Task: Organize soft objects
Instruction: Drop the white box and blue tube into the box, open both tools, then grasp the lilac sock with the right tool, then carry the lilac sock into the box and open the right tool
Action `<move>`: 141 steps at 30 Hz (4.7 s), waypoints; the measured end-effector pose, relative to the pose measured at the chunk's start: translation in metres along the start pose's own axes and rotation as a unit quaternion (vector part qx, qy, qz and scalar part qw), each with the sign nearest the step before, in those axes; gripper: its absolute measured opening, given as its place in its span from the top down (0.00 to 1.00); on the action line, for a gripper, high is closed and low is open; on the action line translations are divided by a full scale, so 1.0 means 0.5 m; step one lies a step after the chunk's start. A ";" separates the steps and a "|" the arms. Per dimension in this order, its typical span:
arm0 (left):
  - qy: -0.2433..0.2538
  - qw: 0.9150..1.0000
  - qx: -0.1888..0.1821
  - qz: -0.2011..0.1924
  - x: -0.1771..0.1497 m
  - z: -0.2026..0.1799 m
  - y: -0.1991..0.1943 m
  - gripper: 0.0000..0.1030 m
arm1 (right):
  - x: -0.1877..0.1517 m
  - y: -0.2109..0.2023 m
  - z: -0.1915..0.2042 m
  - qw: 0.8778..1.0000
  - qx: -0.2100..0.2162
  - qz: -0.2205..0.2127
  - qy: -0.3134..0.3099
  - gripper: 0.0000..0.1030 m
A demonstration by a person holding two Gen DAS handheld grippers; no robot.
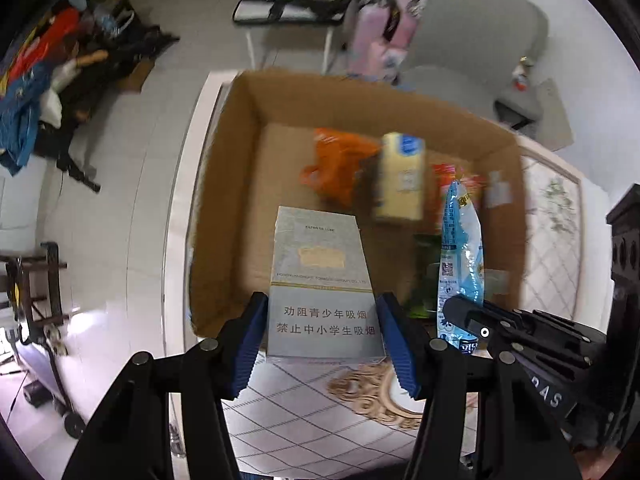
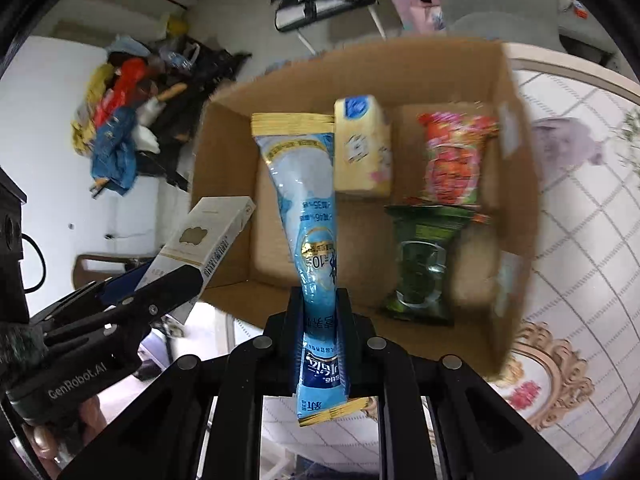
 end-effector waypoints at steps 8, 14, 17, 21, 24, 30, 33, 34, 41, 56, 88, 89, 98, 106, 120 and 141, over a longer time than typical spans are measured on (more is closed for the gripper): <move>-0.014 0.997 -0.023 0.071 0.030 0.050 0.133 0.47 | 0.039 0.147 0.027 0.997 -0.056 0.035 -0.040 0.85; -0.031 0.994 -0.025 0.101 0.035 0.054 0.177 0.47 | 0.050 0.185 0.015 0.994 -0.085 0.046 -0.049 0.75; -0.022 0.995 -0.019 0.097 0.035 0.049 0.178 0.42 | 0.055 0.177 0.013 0.993 -0.098 0.040 -0.048 0.56; -0.016 0.997 -0.003 0.075 0.038 0.042 0.162 0.21 | 0.053 0.154 0.006 0.992 -0.109 0.029 -0.049 0.35; -0.006 0.998 0.018 0.061 0.033 0.033 0.141 0.12 | 0.045 0.133 -0.002 0.990 -0.126 0.024 -0.052 0.31; 0.016 0.999 0.043 0.011 0.011 -0.007 0.078 0.08 | 0.022 0.074 -0.022 0.987 -0.154 0.001 -0.045 0.08; 0.020 0.998 0.051 -0.020 0.000 -0.019 0.039 0.07 | 0.005 0.032 -0.040 0.985 -0.168 -0.017 -0.030 0.08; 0.019 0.998 0.053 -0.027 -0.002 -0.011 0.026 0.07 | 0.003 0.020 -0.043 0.984 -0.173 -0.024 -0.026 0.08; 0.004 0.997 0.043 -0.066 -0.033 -0.014 -0.049 0.07 | -0.030 -0.066 -0.036 0.983 -0.173 -0.063 -0.021 0.08; 0.026 0.991 0.060 -0.119 -0.003 -0.108 -0.105 0.07 | -0.030 -0.189 -0.181 0.984 -0.121 -0.107 0.078 0.08; -0.020 0.997 0.079 -0.002 0.101 -0.145 0.154 0.07 | 0.239 0.024 -0.544 0.955 -0.078 -0.062 0.280 0.68; -0.022 0.997 0.074 -0.006 0.097 -0.139 0.142 0.07 | 0.236 0.003 -0.536 0.957 -0.079 -0.068 0.271 0.69; -0.024 0.997 0.063 -0.042 0.038 -0.060 0.003 0.07 | 0.173 -0.172 -0.312 0.984 -0.021 -0.113 0.134 0.69; -0.030 0.994 0.093 -0.050 0.002 0.019 -0.038 0.07 | 0.085 -0.084 -0.083 0.998 0.045 -0.030 0.039 0.69; -0.062 0.992 0.108 -0.010 -0.016 0.143 0.057 0.07 | 0.016 0.174 0.027 0.995 0.051 0.076 0.039 0.54; -0.012 0.997 0.036 -0.063 -0.034 0.015 -0.020 0.07 | -0.017 -0.048 -0.092 0.979 -0.186 -0.079 0.029 0.15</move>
Point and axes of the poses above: each gripper's, at about its wrist camera, not at the fingertips, and y roughly the way its jaws point, z to its left, x to its top, the point moved 4 cm from there along y, roughly the way its jaws point, and after that the axes turned 1 degree about -x, right-handed, at the moved point
